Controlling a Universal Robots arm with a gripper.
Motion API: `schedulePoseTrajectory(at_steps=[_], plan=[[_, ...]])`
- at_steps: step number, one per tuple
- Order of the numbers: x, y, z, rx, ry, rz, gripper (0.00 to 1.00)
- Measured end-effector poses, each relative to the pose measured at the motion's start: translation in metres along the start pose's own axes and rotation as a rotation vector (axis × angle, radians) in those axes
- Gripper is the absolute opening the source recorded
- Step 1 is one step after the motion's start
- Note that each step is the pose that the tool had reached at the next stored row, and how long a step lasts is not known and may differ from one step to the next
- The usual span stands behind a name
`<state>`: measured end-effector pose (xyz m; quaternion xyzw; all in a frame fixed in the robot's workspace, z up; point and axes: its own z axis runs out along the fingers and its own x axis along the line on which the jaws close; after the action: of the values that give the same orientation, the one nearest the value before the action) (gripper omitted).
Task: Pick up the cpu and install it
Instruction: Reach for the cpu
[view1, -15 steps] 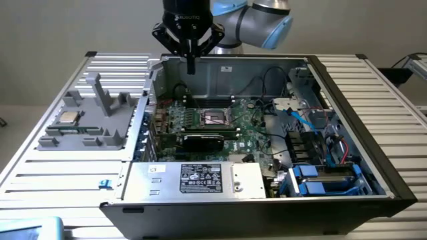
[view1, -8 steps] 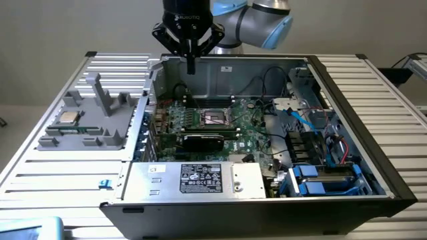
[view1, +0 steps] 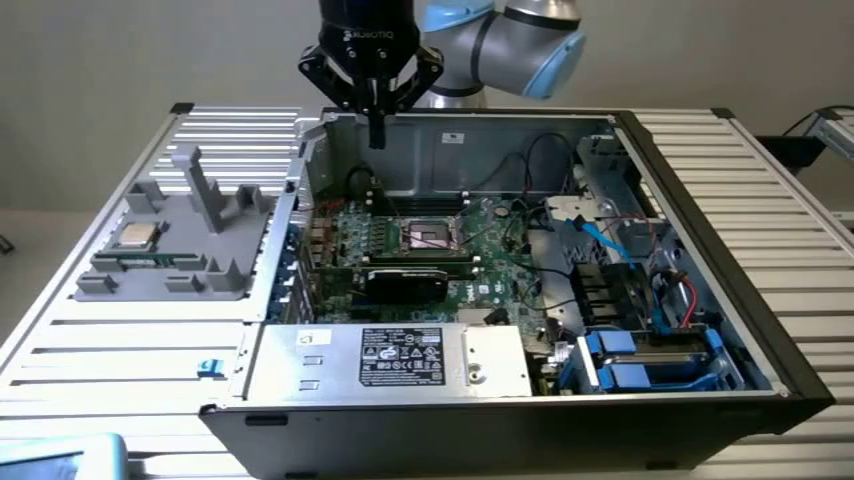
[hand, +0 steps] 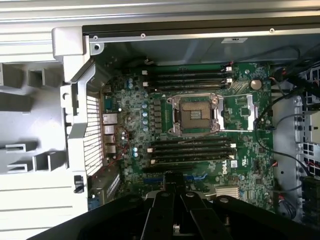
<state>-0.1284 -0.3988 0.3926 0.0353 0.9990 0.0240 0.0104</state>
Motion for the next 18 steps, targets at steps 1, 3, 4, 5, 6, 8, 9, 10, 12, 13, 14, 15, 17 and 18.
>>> schedulePoseTrajectory(at_steps=[1, 3, 4, 5, 6, 8, 9, 10, 12, 13, 14, 15, 17, 18], plan=[[0.003, -0.0002, 0.0, -0.0001, -0.0004, 0.0, 0.11], [0.008, -0.0006, -0.0002, -0.0001, -0.001, 0.0, 0.11], [0.011, -0.0008, -0.0002, -0.0002, -0.0014, 0.0, 0.11], [0.014, -0.001, -0.0003, -0.0003, -0.0018, 0.0, 0.11], [0.018, -0.0012, -0.0003, -0.0003, -0.0021, 0.0, 0.11], [0.024, -0.0017, -0.0005, -0.0002, -0.0021, 0.0, 0.11], [0.027, -0.0019, -0.0006, -0.0002, -0.0021, 0.0, 0.11], [0.031, -0.0022, -0.0007, -0.0001, -0.0021, 0.0, 0.11], [0.038, -0.0026, -0.0009, -0.0003, -0.0031, 0.0, 0.11], [0.041, -0.0029, -0.0009, -0.0003, -0.0037, 0.0, 0.11], [0.045, -0.0031, -0.001, -0.0003, -0.0042, 0.0, 0.11], [0.049, -0.0034, -0.0011, -0.0003, -0.0045, 0.0, 0.11], [0.057, -0.004, -0.0013, -0.0003, -0.0046, 0.0, 0.11], [0.061, -0.0043, -0.0013, -0.0004, -0.0047, 0.0, 0.11]])
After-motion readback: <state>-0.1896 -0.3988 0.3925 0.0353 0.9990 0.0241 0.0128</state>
